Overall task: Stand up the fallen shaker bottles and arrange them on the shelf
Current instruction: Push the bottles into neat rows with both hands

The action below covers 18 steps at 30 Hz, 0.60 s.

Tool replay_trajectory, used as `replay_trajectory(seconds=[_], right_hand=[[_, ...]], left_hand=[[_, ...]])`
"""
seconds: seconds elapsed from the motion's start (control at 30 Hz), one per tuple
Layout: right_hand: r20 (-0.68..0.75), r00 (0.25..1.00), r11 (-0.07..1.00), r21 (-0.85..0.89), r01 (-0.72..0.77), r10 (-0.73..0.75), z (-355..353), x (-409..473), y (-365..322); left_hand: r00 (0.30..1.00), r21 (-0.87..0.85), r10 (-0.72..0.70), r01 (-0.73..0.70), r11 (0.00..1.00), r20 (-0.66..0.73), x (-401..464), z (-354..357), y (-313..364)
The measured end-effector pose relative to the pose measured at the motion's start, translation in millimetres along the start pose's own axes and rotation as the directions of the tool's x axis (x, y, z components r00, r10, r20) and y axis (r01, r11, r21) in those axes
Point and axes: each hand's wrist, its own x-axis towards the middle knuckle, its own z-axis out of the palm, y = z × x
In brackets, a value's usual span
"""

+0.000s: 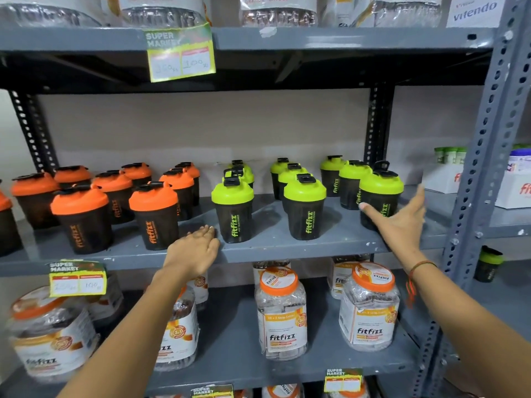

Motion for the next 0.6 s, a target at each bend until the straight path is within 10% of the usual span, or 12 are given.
replay_trajectory(seconds=[0.23, 0.6], right_hand=[[-0.217, 0.937, 0.942, 0.138, 0.305, -0.272, 0, -39, -82], [-0.081, 0.85, 0.791, 0.33, 0.515, -0.52, 88, -211, -256]], left_hand=[[0.953, -0.328, -0.08, -0.022, 0.944, -0.293, -35, -10, 0], [0.558, -0.285, -0.113, -0.231, 0.93, -0.822, -100, -87, -133]])
